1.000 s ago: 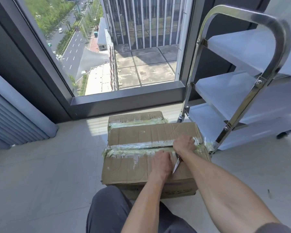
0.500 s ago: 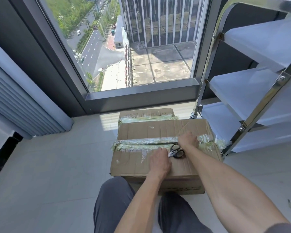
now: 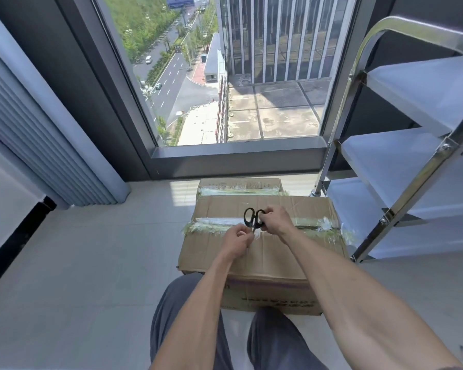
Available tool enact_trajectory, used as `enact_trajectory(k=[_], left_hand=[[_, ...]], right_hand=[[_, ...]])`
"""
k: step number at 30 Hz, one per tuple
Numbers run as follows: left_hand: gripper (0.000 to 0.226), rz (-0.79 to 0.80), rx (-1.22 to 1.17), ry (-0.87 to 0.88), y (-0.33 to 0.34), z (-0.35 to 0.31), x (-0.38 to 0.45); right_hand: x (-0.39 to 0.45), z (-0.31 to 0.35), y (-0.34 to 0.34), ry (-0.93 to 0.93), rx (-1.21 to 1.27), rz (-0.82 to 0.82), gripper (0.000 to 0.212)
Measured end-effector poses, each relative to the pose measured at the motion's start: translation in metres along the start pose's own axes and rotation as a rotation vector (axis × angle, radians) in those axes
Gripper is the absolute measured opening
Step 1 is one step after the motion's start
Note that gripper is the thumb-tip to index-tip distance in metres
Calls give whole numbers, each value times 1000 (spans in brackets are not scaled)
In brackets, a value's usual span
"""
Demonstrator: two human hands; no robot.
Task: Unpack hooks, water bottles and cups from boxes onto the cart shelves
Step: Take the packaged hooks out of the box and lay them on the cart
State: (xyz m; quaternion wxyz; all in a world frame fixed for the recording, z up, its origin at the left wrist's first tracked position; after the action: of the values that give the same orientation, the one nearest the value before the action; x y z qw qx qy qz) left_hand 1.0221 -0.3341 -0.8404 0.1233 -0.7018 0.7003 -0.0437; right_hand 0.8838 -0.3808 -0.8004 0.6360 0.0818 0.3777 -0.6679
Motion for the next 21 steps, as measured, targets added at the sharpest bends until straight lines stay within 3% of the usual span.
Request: enact_trajectory(k=[5,12,18,21], left_hand=[[12,-111,-43,42,-2,-23,9],[20,-272,-117,22,7,-34,2],[15,-459,-286,-69,-29,-30,-4],[13,-325,-25,-29,-50,-30,0]], right_hand=[[-6,-2,-1,-61,-46,-103,13],[-26,-1,18,-8,111,-298,18],[-23,-12,38,90,398,-215,17],[-27,-10,38,-74,-26,-316,23]])
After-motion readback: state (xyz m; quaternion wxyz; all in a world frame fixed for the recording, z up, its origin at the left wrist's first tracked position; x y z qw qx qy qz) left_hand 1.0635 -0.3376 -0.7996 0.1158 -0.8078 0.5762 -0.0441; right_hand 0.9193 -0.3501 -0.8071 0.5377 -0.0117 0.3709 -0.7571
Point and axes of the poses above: each hand's wrist, its own x-axis towards the middle knuckle, its own y-axis out of the palm, z = x × y, the point moved 2 cm from there along x, towards the middle knuckle, and after that the axes turned 15 degrees about y, right-handed, at the moved point
